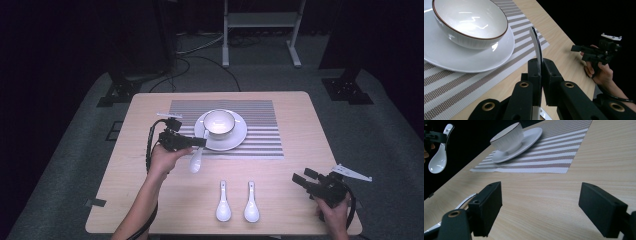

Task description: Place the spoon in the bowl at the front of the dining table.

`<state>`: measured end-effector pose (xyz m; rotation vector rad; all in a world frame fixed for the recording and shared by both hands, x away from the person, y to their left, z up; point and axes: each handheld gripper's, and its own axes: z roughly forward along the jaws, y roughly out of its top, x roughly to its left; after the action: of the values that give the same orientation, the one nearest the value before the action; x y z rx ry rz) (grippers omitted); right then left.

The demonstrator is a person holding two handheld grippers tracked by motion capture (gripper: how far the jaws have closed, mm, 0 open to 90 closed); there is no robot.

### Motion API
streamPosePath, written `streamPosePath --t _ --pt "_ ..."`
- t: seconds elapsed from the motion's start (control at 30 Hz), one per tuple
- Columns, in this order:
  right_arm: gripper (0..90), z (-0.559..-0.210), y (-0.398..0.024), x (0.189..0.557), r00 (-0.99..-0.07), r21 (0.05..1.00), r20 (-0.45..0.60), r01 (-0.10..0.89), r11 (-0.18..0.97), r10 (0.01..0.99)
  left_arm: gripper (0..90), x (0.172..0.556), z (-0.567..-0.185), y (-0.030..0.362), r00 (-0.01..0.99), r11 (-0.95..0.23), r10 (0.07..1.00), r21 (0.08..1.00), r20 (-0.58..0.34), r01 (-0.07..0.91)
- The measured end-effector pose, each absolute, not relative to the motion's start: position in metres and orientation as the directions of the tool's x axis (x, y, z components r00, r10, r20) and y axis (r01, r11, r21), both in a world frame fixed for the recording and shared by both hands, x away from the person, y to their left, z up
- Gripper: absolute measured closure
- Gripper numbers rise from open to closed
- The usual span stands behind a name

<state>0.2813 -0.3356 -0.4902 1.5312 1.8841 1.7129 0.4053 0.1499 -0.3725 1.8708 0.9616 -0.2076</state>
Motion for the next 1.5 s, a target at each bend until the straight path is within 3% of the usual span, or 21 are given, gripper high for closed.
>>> streamPosePath --t 1.5 --pt "17.9 -0.490 -0.336 0.281 -0.462 0.815 0.482 0.549 -0.187 0.745 85.1 0.479 -0.363 0.130 0.588 -0.142 0.595 0.648 -0.548 0.748"
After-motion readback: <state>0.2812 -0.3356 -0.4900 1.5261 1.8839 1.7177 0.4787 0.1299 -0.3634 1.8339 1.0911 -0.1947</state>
